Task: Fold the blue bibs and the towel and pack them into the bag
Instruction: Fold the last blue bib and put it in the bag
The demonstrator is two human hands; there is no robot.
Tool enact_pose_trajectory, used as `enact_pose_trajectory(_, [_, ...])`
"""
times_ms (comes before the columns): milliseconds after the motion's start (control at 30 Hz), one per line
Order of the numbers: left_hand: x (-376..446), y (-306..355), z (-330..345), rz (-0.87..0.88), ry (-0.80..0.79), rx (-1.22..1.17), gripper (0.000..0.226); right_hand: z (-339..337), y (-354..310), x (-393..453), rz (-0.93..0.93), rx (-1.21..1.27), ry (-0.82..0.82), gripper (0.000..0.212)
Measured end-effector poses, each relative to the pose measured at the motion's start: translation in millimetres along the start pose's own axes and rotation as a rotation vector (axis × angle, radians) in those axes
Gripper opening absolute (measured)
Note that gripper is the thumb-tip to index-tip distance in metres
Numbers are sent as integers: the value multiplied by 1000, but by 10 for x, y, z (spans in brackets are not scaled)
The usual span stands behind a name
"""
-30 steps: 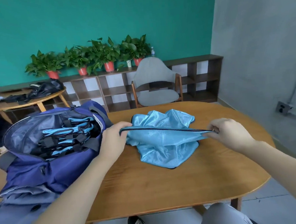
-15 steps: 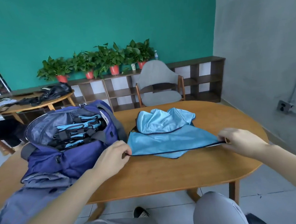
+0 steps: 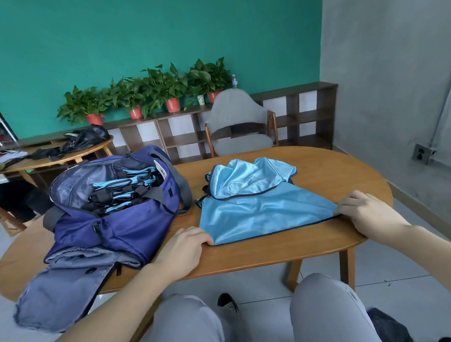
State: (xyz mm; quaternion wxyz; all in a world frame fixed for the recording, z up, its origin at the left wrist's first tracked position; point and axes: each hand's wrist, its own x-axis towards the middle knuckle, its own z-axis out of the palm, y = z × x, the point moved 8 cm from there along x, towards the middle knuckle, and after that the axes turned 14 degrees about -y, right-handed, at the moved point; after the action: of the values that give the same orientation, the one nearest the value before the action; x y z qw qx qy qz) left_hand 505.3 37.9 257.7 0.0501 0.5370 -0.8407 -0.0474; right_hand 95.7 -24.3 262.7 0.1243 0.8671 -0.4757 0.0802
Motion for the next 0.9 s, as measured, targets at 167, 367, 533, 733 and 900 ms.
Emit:
enact_pose_trajectory(167, [33, 93, -113, 6, 26, 0, 38, -111, -79, 84, 32, 106, -13, 34])
enact_pose_trajectory(367, [421, 301, -322, 47, 153, -97, 25, -260, -464, 552, 20, 250, -40, 25])
enact_pose_trajectory(533, [884, 357, -426, 62, 200, -139, 23, -214, -702, 1111, -29, 353, -22, 24])
enact_pose_trajectory(733, [1446, 235, -389, -6, 107, -86, 30, 4, -871, 1709, -72, 481, -59, 22])
enact_pose_trajectory(900, [1748, 61, -249, -98, -19, -37, 28, 198, -944, 1963, -105, 498, -121, 25])
